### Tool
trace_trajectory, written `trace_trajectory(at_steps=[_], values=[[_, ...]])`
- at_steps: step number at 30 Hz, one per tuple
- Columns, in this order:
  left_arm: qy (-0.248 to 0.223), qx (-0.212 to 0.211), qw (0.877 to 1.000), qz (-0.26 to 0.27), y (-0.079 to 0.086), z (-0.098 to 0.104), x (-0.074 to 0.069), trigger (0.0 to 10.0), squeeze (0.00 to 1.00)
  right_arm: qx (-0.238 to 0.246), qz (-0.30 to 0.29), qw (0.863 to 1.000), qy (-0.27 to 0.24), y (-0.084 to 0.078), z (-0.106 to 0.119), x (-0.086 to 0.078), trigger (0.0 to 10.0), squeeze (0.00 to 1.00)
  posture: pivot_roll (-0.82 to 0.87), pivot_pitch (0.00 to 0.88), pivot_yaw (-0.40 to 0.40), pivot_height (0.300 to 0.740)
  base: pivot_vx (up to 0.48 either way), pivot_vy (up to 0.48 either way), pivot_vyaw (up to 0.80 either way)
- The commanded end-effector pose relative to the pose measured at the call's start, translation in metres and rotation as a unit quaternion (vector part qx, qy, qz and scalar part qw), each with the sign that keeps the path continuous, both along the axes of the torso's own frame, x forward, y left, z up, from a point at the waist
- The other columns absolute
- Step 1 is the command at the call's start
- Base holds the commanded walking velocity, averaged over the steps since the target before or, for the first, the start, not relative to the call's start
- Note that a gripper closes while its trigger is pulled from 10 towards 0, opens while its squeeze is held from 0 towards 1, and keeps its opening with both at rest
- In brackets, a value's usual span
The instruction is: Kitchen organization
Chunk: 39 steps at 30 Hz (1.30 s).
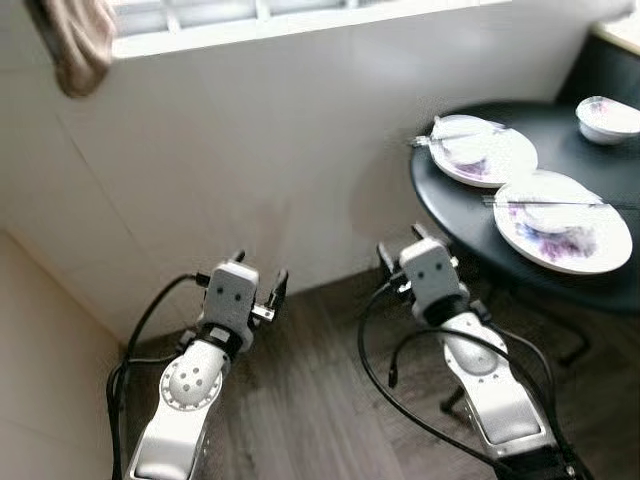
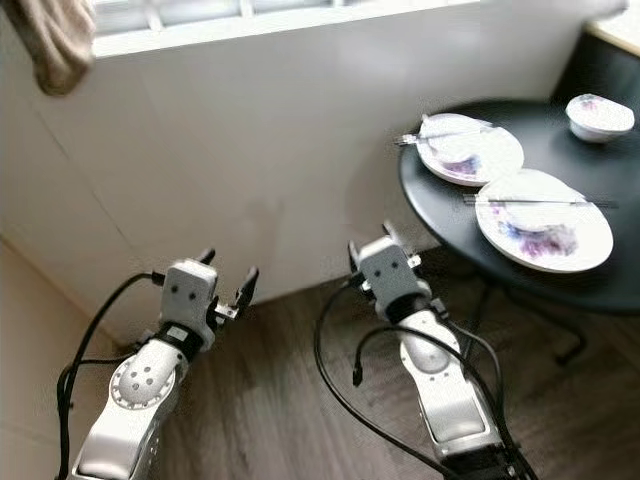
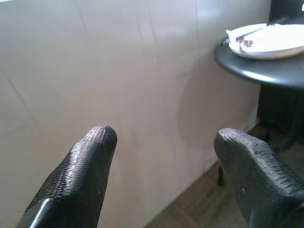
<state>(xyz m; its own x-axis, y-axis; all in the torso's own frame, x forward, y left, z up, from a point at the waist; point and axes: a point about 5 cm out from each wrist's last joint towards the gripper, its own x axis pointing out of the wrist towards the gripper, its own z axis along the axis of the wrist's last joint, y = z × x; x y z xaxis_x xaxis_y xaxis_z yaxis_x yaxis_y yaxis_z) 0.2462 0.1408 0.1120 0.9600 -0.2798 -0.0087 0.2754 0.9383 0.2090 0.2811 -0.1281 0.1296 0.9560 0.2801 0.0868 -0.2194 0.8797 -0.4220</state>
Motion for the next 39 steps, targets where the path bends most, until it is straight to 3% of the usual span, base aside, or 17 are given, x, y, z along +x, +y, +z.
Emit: trace_trajectory(at_steps=[1, 10, 16, 23, 28, 33, 39], values=[[-0.013, -0.001, 1.0, -0.006, 0.0003, 0.0057, 0.0007, 10.0, 0.0, 0.001, -0.001, 1.0, -0.01, 0.0003, 0.0051, 0.001, 10.0, 0.0, -0.02, 0.039, 0.003, 0.74, 0.48, 0.0, 0.0], [-0.011, 0.0, 1.0, -0.009, -0.0016, 0.0051, 0.0005, 10.0, 0.0, -0.004, 0.0, 1.0, -0.013, 0.0001, 0.0059, 0.0011, 10.0, 0.0, -0.02, 0.041, 0.003, 0.74, 0.467, 0.0, -0.67], [-0.008, 0.011, 1.0, -0.01, -0.0035, 0.0026, 0.0006, 10.0, 0.0, 0.007, -0.007, 1.0, 0.001, -0.0019, 0.0033, 0.0027, 10.0, 0.0, -0.02, 0.036, 0.002, 0.74, 0.0, 0.0, -0.52], [-0.008, 0.011, 1.0, -0.01, -0.0046, 0.0016, 0.0006, 10.0, 0.0, -0.017, 0.008, 1.0, -0.02, 0.0015, 0.0059, 0.0009, 10.0, 0.0, -0.02, 0.029, 0.001, 0.74, 0.0, 0.0, -0.61], [-0.007, 0.011, 1.0, -0.009, -0.0052, 0.0006, 0.0, 10.0, 0.0, -0.064, 0.022, 0.997, -0.039, 0.0067, 0.0064, -0.0008, 10.0, 0.0, -0.02, 0.024, -0.002, 0.74, 0.0, 0.0, 0.0], [-0.008, 0.015, 1.0, -0.01, -0.0057, 0.0004, -0.0001, 10.0, 0.0, -0.053, 0.02, 0.998, -0.026, 0.0054, 0.0036, 0.0004, 10.0, 0.0, -0.02, 0.022, -0.003, 0.74, 0.0, 0.0, -0.32], [-0.008, 0.018, 1.0, -0.013, -0.006, -0.0003, -0.0005, 10.0, 0.0, -0.07, 0.028, 0.996, -0.043, 0.0078, 0.0051, -0.0013, 10.0, 0.0, -0.02, 0.013, -0.001, 0.74, 0.0, -0.45, -0.4]])
